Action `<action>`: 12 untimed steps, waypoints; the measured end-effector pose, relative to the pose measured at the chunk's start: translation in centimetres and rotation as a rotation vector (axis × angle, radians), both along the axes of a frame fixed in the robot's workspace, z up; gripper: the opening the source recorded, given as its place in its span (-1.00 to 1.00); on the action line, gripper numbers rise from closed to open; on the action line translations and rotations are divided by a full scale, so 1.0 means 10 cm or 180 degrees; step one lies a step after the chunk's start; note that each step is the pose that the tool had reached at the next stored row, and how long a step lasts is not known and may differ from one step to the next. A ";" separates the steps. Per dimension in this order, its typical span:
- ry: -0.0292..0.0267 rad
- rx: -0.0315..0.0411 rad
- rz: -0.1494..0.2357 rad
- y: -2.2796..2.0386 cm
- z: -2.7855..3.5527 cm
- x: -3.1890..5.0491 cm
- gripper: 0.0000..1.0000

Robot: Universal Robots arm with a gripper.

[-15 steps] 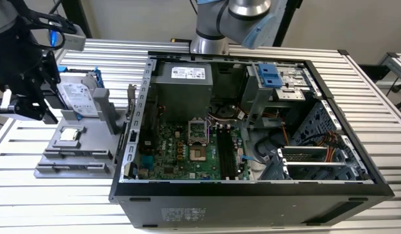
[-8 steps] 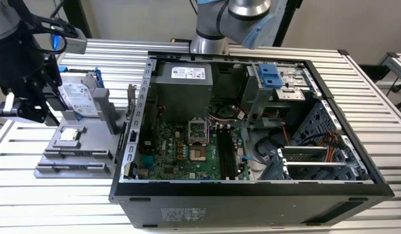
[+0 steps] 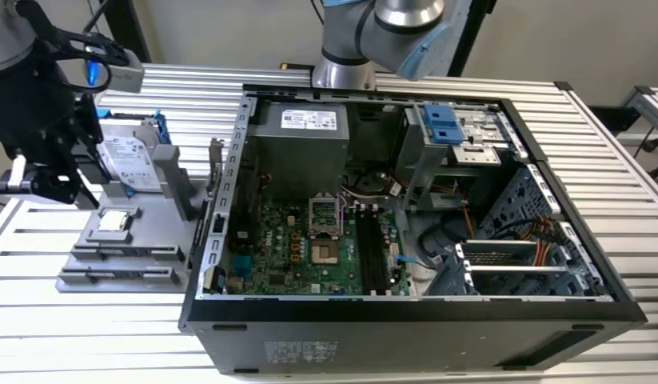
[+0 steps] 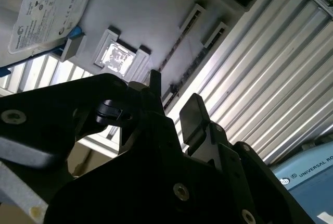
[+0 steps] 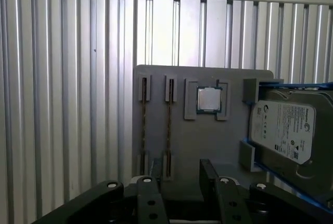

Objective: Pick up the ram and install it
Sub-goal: 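Pick up the ram and move it above insertion slot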

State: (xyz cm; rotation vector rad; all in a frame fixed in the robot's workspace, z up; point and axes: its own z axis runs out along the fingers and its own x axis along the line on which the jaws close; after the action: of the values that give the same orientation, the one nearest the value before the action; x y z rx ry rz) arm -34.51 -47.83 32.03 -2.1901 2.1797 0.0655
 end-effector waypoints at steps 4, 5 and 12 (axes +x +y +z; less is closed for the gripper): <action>0.0000 0.0000 0.0000 0.000 -0.043 0.000 1.00; 0.0000 0.0000 0.0000 0.000 -0.060 0.000 1.00; 0.0000 -0.0001 0.0000 0.000 -0.183 -0.003 1.00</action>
State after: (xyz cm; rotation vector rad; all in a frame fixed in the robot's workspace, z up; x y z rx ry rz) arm -34.55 -47.83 30.20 -2.1904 2.1799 0.0651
